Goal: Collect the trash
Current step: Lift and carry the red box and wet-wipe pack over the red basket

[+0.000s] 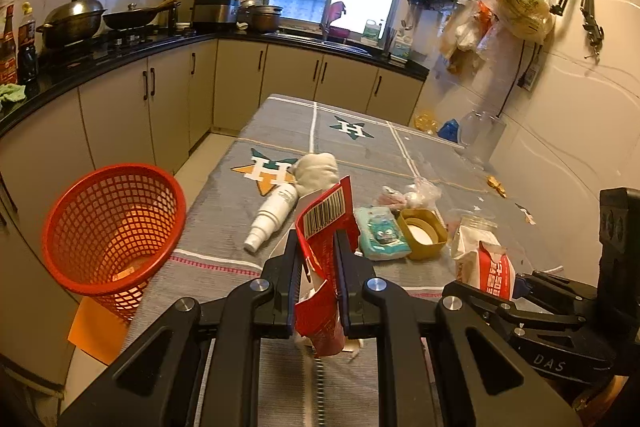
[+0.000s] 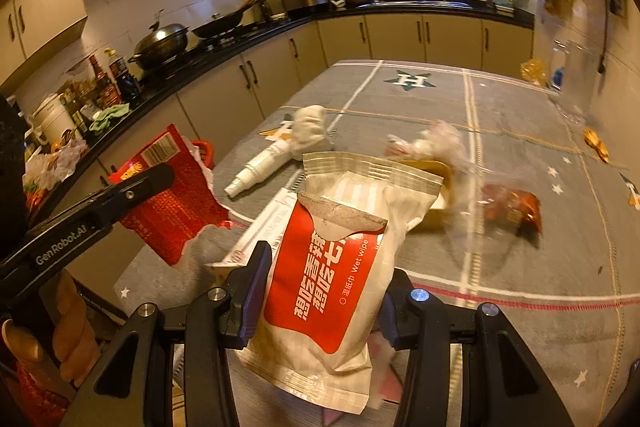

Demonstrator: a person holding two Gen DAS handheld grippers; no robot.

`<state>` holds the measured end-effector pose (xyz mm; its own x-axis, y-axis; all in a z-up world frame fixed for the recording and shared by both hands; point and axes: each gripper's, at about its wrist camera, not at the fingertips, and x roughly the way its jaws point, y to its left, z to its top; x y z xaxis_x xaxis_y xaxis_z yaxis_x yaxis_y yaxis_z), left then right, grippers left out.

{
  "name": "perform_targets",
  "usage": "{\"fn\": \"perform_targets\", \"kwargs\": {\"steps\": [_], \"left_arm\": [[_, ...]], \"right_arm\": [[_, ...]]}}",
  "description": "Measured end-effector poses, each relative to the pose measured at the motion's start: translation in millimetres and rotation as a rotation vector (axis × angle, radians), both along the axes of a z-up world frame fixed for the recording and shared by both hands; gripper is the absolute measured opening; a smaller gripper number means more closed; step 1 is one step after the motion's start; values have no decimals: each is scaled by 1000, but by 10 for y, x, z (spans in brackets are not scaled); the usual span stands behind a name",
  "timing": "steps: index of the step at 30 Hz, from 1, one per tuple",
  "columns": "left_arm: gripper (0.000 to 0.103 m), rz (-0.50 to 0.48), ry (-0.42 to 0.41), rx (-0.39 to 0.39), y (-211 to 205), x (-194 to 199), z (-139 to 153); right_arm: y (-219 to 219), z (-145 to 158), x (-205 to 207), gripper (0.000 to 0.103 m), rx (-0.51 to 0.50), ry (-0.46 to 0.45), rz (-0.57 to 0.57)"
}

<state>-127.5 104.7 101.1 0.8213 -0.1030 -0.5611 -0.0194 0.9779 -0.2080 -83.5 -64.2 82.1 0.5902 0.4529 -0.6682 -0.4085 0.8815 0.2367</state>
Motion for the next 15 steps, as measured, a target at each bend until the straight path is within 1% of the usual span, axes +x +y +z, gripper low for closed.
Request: {"fn": "perform_targets", "kwargs": {"steps": [9,15], "left_arm": [[15,42,-6,-10,249,2,-7],[15,74,-12,-16,444,6,-7]], "right_arm": [[339,79,89,51,-13,-11,62],[567,83,202,51,-23,2,97]]}}
